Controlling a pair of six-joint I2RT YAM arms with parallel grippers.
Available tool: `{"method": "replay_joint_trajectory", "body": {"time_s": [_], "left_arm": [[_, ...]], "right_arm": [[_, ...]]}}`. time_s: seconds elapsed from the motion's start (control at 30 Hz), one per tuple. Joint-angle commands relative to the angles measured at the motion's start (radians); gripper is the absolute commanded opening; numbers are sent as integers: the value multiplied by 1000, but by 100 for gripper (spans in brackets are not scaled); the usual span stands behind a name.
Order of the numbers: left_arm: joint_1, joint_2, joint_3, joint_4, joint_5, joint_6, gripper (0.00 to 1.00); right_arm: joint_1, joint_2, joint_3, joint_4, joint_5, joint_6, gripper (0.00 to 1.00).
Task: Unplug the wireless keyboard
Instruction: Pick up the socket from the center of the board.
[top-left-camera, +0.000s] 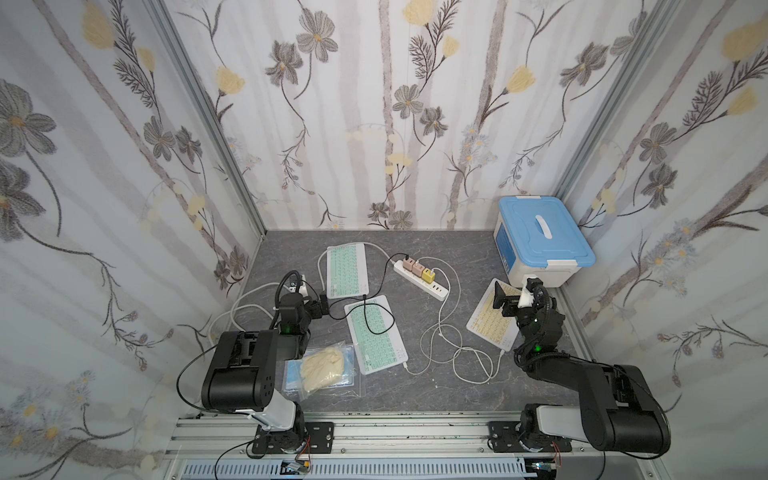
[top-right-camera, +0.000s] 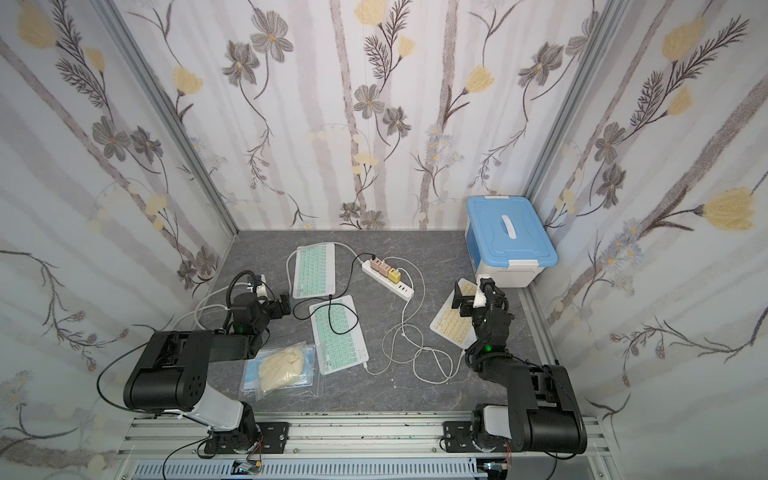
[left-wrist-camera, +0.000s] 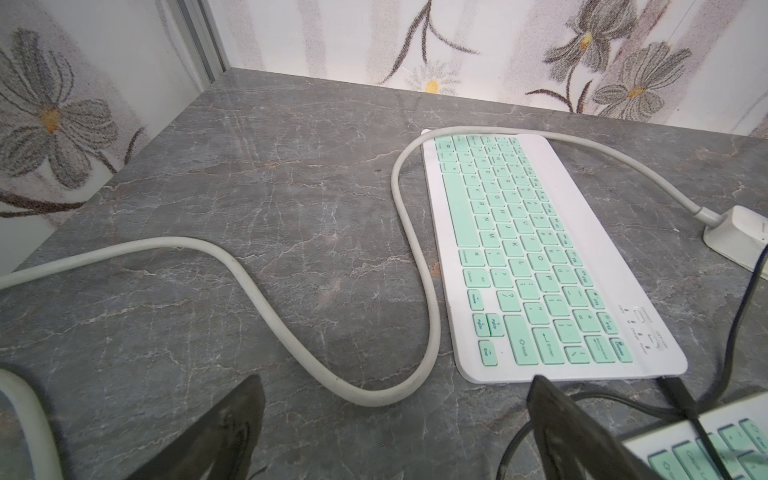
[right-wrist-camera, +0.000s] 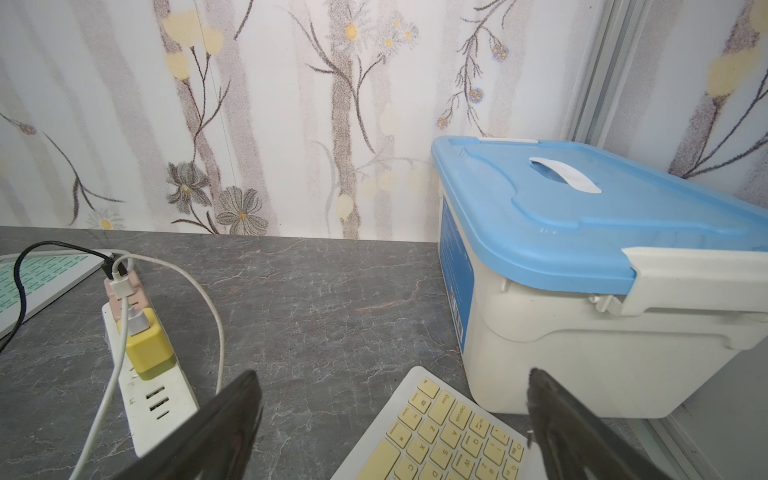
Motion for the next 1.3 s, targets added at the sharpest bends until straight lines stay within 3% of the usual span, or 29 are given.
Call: {"method": "replay_joint_trajectory", "body": {"time_s": [0.0,0.6,0.7,0.83,0.93,1.0,1.03,1.1,1.17,1.27], "left_arm": [[1,1,5,32,6,11,100],[1,-8,4,34,-9,7,100],[-6,-108,59,-143,-70,-6,100],[-24,-259,142,-363,-120,-20,100],[-28,-325,274,-632,-160,-98,100],[-28,-342,337,-764,-199,-174,100],[-28,-358,342,-791,-184,-200,100],[-28,-399,339,-817,-88,-240,100],[-28,-426,340,-853,-14,-274,100],[-28,-456,349,-916,70,-347,100]], "right_arm": [[0,-1,1,26,-3,-9,100],[-4,-4,-2,27,-12,-6,100],[0,-40,32,-59,-4,-8,100],[0,-109,212,-434,-12,37,100],[0,-108,336,-629,-116,193,100],[1,-76,406,-718,-270,289,100],[6,-63,417,-721,-352,302,99],[43,-67,393,-675,-426,337,87],[101,-74,404,-745,-359,343,82],[232,-57,442,-855,-264,327,83]]}}
